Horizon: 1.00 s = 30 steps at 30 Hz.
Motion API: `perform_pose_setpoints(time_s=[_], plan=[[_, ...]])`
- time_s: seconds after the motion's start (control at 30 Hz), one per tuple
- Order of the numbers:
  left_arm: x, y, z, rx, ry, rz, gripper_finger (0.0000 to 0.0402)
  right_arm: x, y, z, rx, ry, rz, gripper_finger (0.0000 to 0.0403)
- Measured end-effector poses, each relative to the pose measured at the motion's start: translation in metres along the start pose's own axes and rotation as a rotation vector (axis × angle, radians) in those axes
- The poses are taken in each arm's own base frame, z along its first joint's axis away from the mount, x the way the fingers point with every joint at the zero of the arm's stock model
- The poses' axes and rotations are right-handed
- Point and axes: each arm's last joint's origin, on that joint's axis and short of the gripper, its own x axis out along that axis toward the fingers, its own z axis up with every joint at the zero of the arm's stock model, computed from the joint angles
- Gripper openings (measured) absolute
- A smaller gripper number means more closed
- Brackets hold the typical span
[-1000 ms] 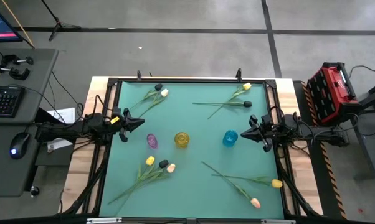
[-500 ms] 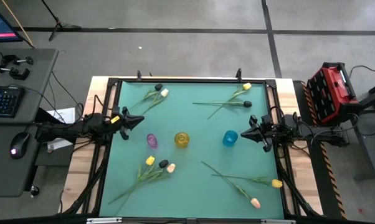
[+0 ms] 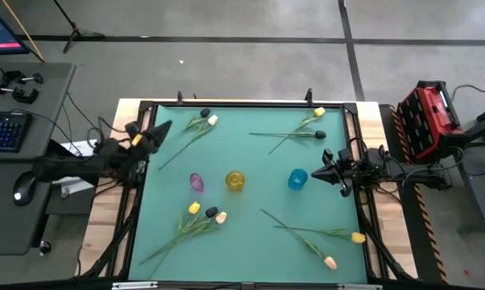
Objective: Sort flowers into vase by color
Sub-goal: Put the top left white flower into the yellow vase
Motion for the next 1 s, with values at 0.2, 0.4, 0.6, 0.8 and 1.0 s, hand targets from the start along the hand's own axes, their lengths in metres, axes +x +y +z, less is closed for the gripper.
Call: perform_pose_setpoints(time_s=[0.2,0.4,0.6,0.8,1.0], plan=[[0.06,-0.024,0.006,0.26,0.315,0.37,0.0118,0.0,0.0,0.0,0.0,0.0,-0.001,0.0],[0.122,0.024,0.017,0.29,0.838,0.6,0.017,0.0,0.0,0.0,0.0,-0.001,-0.001,0.0],[0.156,0.092,0.007,0.177,1.103,0.685,0.0193,0.0,0.0,0.0,0.0,0.0,-0.001,0.0],[0.162,0.123,-0.024,0.214,1.27,0.745,0.0195,0.0,0.0,0.0,0.0,0.0,-0.002,0.0],[0.164,0.134,-0.038,0.428,1.278,0.866,0.0195,0.0,0.0,0.0,0.0,0.0,-0.002,0.0]])
